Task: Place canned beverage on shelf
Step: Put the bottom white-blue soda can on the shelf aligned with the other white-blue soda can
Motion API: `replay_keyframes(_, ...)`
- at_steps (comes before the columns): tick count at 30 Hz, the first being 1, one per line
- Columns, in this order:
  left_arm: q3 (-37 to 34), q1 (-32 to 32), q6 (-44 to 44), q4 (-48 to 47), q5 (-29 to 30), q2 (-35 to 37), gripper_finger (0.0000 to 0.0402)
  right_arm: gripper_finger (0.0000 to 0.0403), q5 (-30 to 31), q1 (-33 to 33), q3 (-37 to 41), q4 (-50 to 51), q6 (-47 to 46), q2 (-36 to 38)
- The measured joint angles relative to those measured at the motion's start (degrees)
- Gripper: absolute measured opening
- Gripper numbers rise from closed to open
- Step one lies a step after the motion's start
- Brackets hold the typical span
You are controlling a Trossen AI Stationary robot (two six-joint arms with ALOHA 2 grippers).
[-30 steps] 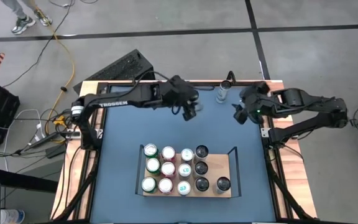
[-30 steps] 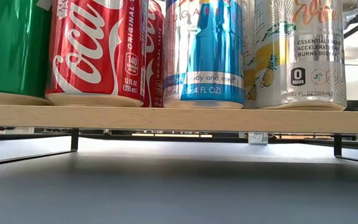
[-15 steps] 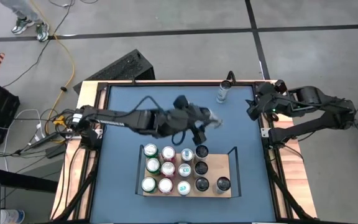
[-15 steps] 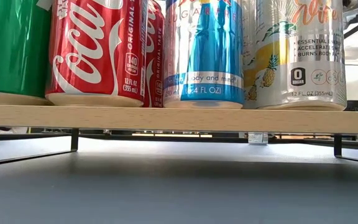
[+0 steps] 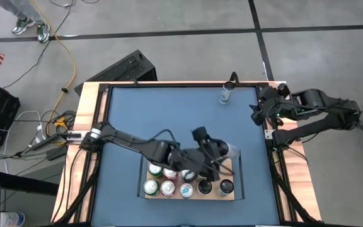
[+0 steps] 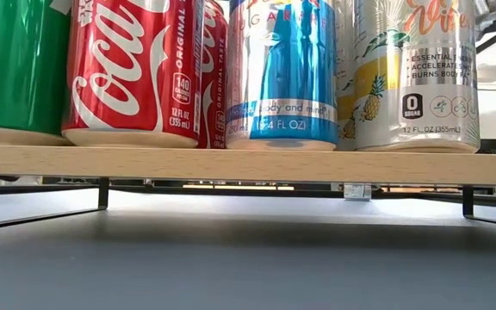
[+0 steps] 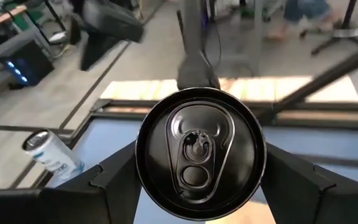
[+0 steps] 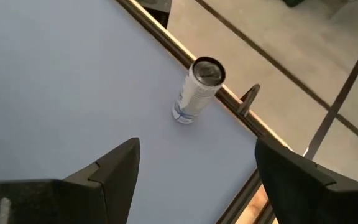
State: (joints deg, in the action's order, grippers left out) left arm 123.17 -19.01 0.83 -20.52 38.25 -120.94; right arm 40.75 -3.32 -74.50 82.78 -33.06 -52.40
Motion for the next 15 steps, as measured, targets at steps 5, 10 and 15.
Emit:
replay_keyframes(5,10.4,-0.72,-0.75,-8.51,0.37,-7.4,0.0257,0.0301,-0.28,-1.83,0.66,-0.01,-0.92,-0.02)
replay_keyframes(10,7.81,-0.82,-7.56,-9.68,0.29,-6.63,0.0257,0.0301,-0.28,-3.36,0.66,0.21,-1.46,0.0)
replay_keyframes(15,8.54,-1.13,-7.9,-10.67,2.36,-5.24,0.0257,0.0301,-0.28,-3.82,0.66,0.38,-1.46,0.0)
